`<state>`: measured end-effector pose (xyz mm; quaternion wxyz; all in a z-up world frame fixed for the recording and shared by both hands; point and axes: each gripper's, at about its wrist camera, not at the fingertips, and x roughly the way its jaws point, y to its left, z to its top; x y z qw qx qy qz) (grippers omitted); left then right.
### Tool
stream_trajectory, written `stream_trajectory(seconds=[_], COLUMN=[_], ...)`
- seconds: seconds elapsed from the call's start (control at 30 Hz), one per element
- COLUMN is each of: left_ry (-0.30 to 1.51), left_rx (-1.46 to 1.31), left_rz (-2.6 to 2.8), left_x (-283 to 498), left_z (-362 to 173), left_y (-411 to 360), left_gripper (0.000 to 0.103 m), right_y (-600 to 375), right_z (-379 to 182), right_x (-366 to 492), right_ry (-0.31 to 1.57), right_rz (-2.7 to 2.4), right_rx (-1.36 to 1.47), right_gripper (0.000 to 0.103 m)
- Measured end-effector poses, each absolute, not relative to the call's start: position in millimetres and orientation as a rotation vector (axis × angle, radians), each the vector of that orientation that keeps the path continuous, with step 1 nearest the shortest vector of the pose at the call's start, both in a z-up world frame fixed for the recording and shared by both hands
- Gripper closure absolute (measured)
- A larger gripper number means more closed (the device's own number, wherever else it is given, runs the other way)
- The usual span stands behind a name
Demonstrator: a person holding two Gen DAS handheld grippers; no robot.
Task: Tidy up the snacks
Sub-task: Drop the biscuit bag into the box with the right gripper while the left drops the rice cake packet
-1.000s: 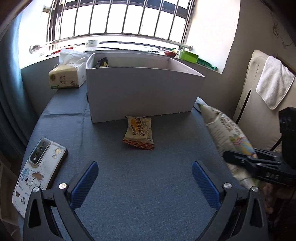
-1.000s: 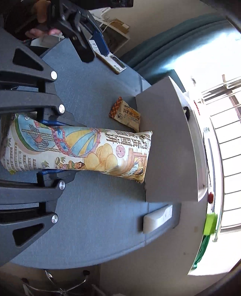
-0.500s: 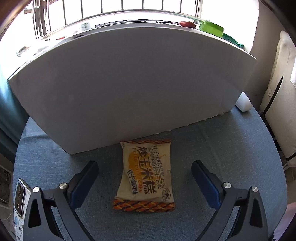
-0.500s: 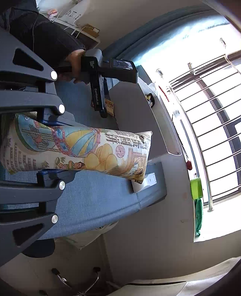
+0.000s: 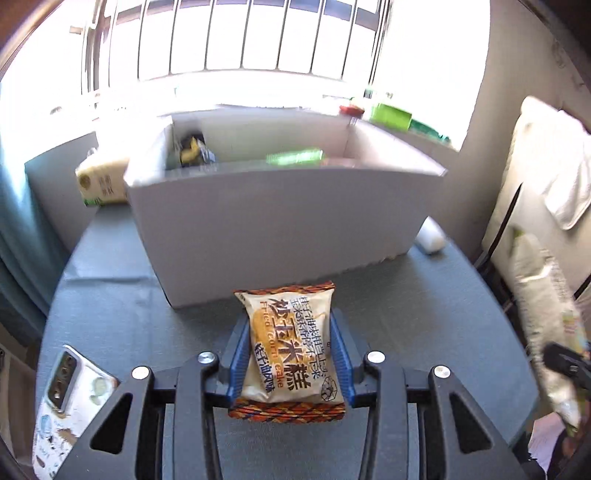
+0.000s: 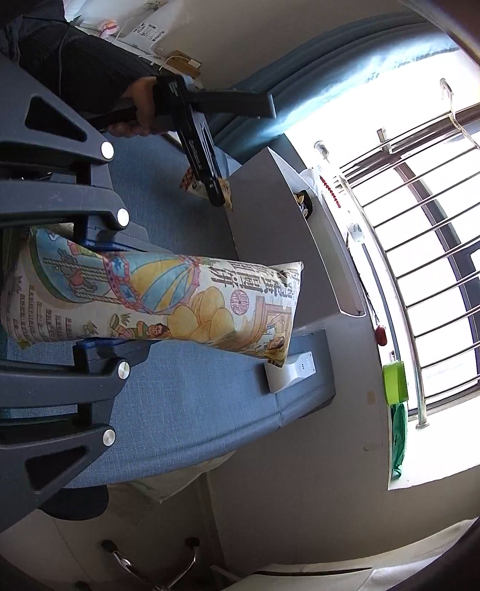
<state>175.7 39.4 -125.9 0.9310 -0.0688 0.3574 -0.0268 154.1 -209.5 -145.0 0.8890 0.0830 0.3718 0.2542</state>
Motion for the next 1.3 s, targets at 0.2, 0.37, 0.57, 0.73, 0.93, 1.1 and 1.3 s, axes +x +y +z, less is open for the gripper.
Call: stream_trajectory(seconds=[0.2, 0.37, 0.57, 0.73, 0.93, 1.1, 1.3], left_ry=[0.552, 0.504, 0.568, 0.618, 0.645, 0.573, 0.481], left_rx=[-0.159, -0.163, -0.201, -0.185, -0.224, -0.167, -0.024], left_rz=[-0.078, -0.076, -0.049, 0.004, 0.027, 0.056, 0.073], left_x=[143, 174, 268, 326, 330, 301, 248], left_z=[-62, -24, -22, -41, -58, -49, -26], left_y=[58, 68, 85, 92, 105, 100, 68], left_gripper=[0.059, 0.059, 0.059, 0.045, 0.000, 0.000, 0.000], right_y=[-184, -150, -105, -85, -90, -89, -92], right_z=[-118, -82, -59, -56, -50, -44, -23], right_x=[173, 217, 310, 383, 403, 386, 332], right_ry=[0.717, 0.636, 0.686, 0.753, 0.697, 0.658, 0.538], right_rz=[0.588, 0.615, 0.595, 0.549, 0.557, 0.538, 0.530], right_rx=[0.121, 0.052, 0.022, -0.012, 0.066, 0.006, -0.063], right_gripper=[0.067, 0.067, 0.067, 0.064, 0.000, 0.000, 0.000])
